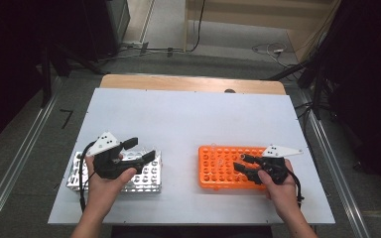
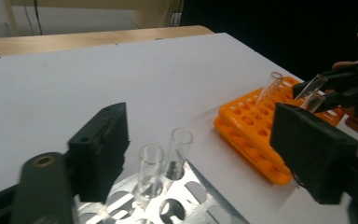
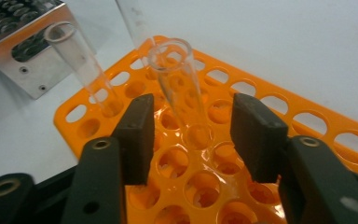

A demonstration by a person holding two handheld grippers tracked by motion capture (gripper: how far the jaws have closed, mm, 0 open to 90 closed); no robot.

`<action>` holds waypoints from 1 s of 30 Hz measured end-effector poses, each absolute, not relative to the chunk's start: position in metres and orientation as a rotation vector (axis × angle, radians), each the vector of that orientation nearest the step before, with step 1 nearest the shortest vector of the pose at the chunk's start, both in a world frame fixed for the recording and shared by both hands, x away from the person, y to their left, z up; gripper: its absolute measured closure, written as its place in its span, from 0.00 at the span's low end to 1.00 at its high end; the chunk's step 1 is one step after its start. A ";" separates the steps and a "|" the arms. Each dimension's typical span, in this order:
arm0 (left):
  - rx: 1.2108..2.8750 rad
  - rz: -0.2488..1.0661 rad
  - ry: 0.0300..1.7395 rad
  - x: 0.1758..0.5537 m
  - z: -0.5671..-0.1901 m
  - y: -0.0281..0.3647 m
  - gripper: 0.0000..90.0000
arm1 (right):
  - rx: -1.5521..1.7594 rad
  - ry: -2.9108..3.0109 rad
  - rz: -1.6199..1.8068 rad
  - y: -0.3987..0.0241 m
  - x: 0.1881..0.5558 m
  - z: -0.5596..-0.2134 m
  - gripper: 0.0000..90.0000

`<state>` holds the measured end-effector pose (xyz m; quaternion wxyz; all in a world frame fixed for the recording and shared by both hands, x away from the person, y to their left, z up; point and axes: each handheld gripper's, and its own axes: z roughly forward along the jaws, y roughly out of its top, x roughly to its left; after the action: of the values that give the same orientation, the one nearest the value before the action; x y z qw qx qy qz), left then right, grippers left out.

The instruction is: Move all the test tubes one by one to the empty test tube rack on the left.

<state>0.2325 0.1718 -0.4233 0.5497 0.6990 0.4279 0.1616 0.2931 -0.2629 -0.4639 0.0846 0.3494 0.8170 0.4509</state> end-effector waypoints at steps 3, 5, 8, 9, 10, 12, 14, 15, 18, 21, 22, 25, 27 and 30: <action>1.666 0.373 0.993 0.231 -0.422 0.163 0.08 | 1.035 2.448 1.323 -0.260 0.295 -0.467 0.62; 1.661 0.361 0.980 0.230 -0.420 0.160 0.04 | 1.023 2.450 1.278 -0.257 0.295 -0.469 0.67; 1.669 0.355 0.962 0.228 -0.419 0.155 0.04 | 1.036 2.426 1.265 -0.254 0.294 -0.471 0.77; 1.670 0.347 0.958 0.228 -0.418 0.153 0.04 | 1.040 2.417 1.254 -0.253 0.294 -0.470 0.79; 1.667 0.342 0.956 0.227 -0.419 0.151 0.04 | 1.039 2.405 1.249 -0.251 0.293 -0.471 0.80; 1.683 0.345 0.948 0.227 -0.419 0.148 0.04 | 1.020 2.387 1.223 -0.248 0.291 -0.471 0.81; 1.679 0.338 0.943 0.225 -0.418 0.146 0.04 | 1.004 2.378 1.195 -0.245 0.288 -0.471 0.81; 1.677 0.342 0.943 0.225 -0.417 0.145 0.04 | 0.997 2.373 1.184 -0.244 0.288 -0.471 0.81; 1.676 0.340 0.943 0.225 -0.416 0.145 0.04 | 0.993 2.370 1.167 -0.242 0.287 -0.470 0.81; 1.686 0.353 0.942 0.224 -0.416 0.144 0.04 | 1.021 2.368 1.183 -0.243 0.289 -0.469 0.82; 1.683 0.351 0.942 0.224 -0.416 0.144 0.04 | 1.027 2.365 1.187 -0.243 0.289 -0.469 0.82; 1.681 0.351 0.937 0.225 -0.415 0.143 0.04 | 1.041 2.356 1.198 -0.242 0.288 -0.466 0.82; 1.680 0.345 0.938 0.225 -0.415 0.141 0.04 | 1.035 2.354 1.194 -0.242 0.286 -0.464 0.82; 1.687 0.344 0.931 0.226 -0.415 0.137 0.04 | 1.056 2.337 1.233 -0.245 0.286 -0.458 0.82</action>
<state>0.2257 0.1365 -0.4150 0.5580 0.7152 0.3948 0.1459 0.2861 -0.2454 -0.4576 0.1475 0.3672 0.8122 0.4287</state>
